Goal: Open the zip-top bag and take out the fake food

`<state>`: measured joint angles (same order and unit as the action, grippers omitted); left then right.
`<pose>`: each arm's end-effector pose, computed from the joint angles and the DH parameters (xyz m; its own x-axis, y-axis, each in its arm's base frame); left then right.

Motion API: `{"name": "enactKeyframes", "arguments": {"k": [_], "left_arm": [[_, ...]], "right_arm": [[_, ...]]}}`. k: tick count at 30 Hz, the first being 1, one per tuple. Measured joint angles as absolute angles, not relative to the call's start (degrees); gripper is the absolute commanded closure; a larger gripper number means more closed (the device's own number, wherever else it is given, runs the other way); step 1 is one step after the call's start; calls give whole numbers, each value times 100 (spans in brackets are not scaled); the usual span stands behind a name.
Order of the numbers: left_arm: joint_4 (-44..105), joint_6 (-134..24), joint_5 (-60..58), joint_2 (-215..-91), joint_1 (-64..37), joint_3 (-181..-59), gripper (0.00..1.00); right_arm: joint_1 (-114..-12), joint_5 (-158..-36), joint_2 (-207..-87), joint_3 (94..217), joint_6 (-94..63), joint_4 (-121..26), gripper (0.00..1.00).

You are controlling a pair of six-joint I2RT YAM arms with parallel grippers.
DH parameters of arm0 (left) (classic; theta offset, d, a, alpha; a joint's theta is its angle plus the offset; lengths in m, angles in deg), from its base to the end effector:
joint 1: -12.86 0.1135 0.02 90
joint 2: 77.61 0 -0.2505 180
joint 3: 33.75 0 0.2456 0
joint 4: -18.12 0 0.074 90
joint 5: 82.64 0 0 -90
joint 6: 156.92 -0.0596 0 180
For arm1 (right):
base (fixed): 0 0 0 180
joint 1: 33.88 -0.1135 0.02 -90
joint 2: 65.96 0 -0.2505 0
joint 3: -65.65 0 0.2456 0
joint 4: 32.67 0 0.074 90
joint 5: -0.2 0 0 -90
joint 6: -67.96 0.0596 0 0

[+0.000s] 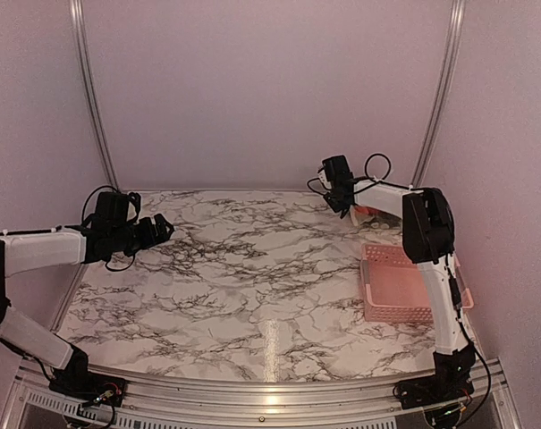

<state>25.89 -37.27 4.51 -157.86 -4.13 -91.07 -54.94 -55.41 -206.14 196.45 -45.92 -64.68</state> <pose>0.3038 -0.0959 0.1965 -0.5889 -0.3367 -0.7347 0.0476 0.8930 -0.4474 0.5227 0.1652 0.1524 -0.6042 -0.5906 -0.5348 -0.1593 0.7472 -0.6452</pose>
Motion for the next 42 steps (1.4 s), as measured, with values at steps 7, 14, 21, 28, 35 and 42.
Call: {"name": "enactKeyframes", "arguments": {"k": [7,14,21,28,35,42], "left_arm": [[2561,-3731,466,-15404,-415,-8923,1],[2403,-3736,464,-14706,-413,-8606,1],[1885,-3845,125,-13884,-413,-8049,1],[1536,-4083,-791,-13421,-415,-7962,1],[1409,-4179,-1624,-13404,-475,-7964,1],[1573,-4459,-1825,-13264,-899,-8132,1]], "right_arm": [[-5971,-6026,-20406,19783,-4644,-6594,100],[-6578,-6463,-20159,19850,-4852,-6623,100],[-7085,-6995,-19621,19710,-4959,-6686,100],[-7197,-7867,-18625,19074,-4848,-6684,100],[-7197,-9276,-17700,18060,-4664,-6612,100],[-7225,-10653,-17051,17260,-4511,-6559,100]]}}
